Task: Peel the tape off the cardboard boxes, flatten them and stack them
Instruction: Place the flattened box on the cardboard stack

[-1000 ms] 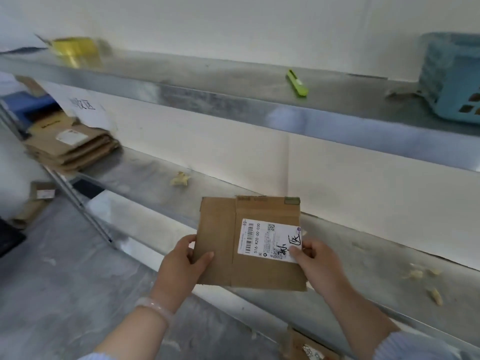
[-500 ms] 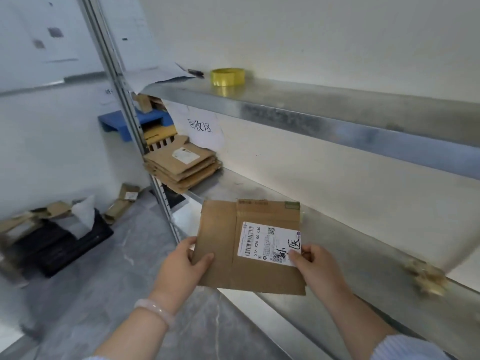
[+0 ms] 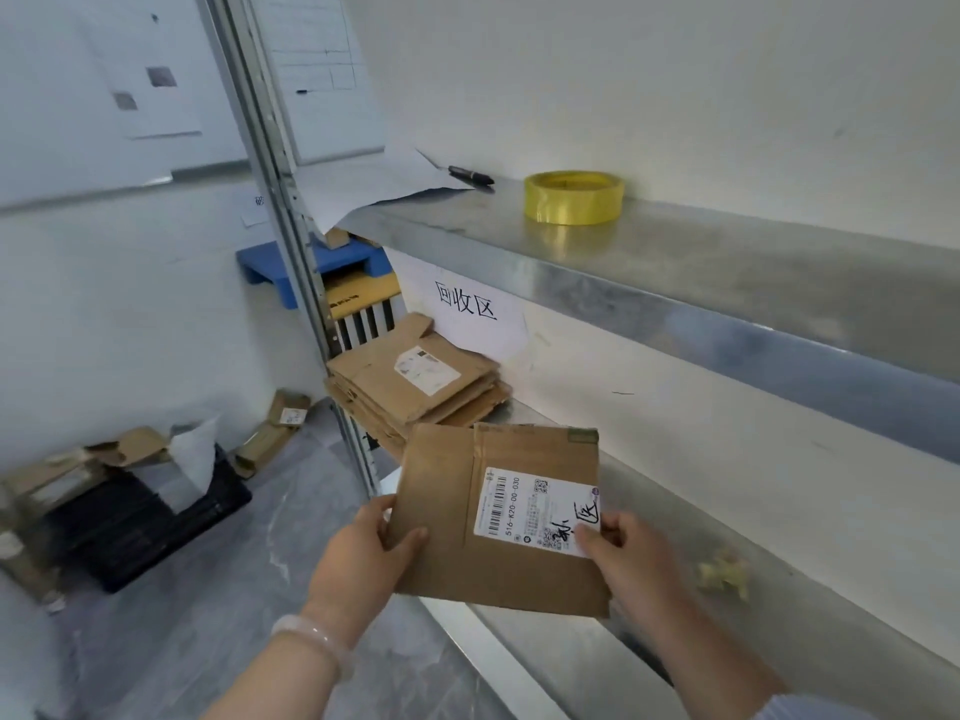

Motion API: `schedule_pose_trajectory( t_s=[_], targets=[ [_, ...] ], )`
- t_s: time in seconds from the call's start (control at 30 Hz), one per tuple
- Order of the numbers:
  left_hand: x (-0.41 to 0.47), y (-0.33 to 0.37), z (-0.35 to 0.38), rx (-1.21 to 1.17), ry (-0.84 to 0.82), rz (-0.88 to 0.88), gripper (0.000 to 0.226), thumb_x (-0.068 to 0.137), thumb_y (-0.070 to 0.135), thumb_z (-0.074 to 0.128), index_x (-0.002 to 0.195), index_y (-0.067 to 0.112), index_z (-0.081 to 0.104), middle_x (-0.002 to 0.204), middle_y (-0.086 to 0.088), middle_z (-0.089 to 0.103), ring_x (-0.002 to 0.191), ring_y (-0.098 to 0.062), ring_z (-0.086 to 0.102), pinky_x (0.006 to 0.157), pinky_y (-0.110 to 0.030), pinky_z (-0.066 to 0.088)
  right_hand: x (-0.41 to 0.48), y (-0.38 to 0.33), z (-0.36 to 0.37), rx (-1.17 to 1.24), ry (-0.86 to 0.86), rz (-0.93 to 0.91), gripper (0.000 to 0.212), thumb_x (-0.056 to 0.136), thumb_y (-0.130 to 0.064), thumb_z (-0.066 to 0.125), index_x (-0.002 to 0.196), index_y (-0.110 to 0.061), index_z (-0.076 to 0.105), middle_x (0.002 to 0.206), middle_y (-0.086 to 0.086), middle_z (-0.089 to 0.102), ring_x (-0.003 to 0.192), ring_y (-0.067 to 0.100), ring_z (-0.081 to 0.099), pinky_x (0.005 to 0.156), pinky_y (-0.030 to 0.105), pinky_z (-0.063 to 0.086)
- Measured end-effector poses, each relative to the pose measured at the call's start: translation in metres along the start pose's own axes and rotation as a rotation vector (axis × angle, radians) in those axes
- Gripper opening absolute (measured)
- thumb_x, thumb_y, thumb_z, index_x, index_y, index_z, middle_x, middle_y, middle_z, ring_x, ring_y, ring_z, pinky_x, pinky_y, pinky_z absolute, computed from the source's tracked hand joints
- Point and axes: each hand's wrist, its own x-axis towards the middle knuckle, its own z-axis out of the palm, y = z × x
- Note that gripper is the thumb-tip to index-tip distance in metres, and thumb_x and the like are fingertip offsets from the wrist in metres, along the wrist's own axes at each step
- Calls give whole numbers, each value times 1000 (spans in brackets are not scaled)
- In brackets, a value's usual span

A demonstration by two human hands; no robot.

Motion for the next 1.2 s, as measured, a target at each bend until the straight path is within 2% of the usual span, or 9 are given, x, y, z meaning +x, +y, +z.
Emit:
schedule_pose_trajectory(
  t_s=[0.07,0.2,0.47,0.57,0.67,0.83,1.03,1.13,1.2],
  targets=[
    [33,0,-9,22,1,-11,53,85,44,65,132,26,48,88,9,62,76,-6,60,58,-19,43,28,-17,15,-19,-30,3,13,87,-26,70,78,-22,62,79,-8,68,73,6,62,59,24,45],
    [94,-2,-32,63,9,-37,54,87,45,63,134,26,46,103,3,63,87,-13,60,71,-24,47,82,-51,47,-16,-100,24,14,86,-29,71,89,-16,66,84,0,72,75,18,68,69,39,55],
    [201,-29,-63,135,-49,-62,60,88,47,61,140,25,42,115,-3,63,100,-20,60,84,-31,50,141,-97,113,-69,-55,17,15,84,-34,72,86,-21,64,82,-5,69,74,16,67,65,45,60],
    [253,-32,-74,174,-92,-12,60,88,48,59,141,27,40,123,-3,60,107,-20,59,90,-32,49,161,-114,135,-61,-55,51,17,86,-36,69,92,-21,64,86,-5,69,75,16,68,60,39,61],
    [300,-38,-84,209,-147,52,55,89,47,58,139,28,42,114,2,60,99,-17,59,87,-31,50,179,-130,161,-83,-23,80,19,88,-39,67,98,-23,64,90,-7,69,77,14,68,60,34,60],
    [370,-48,-99,263,-242,171,57,91,47,56,143,29,36,122,3,59,103,-16,58,86,-26,46,198,-150,207,-162,94,219,28,87,-43,68,82,-17,62,79,-1,68,69,17,67,60,37,60],
    [438,-60,-97,305,-380,308,59,92,48,50,145,30,32,133,6,53,115,-16,55,99,-34,45,208,-174,237,-457,182,259,39,89,-56,59,69,-24,49,72,-10,59,66,5,56,50,22,38],
    [460,-65,-89,279,-379,385,57,92,46,50,143,33,31,125,6,57,109,-15,58,95,-38,49,210,-183,250,-575,196,271,37,91,-60,52,75,-27,47,75,-12,57,71,7,57,52,22,38],
    [466,-67,-82,326,-379,421,53,93,46,47,141,32,31,121,5,57,105,-16,59,92,-39,51,210,-186,255,-621,195,285,35,91,-63,47,95,-29,57,87,-11,64,79,11,62,60,24,46]
  ],
)
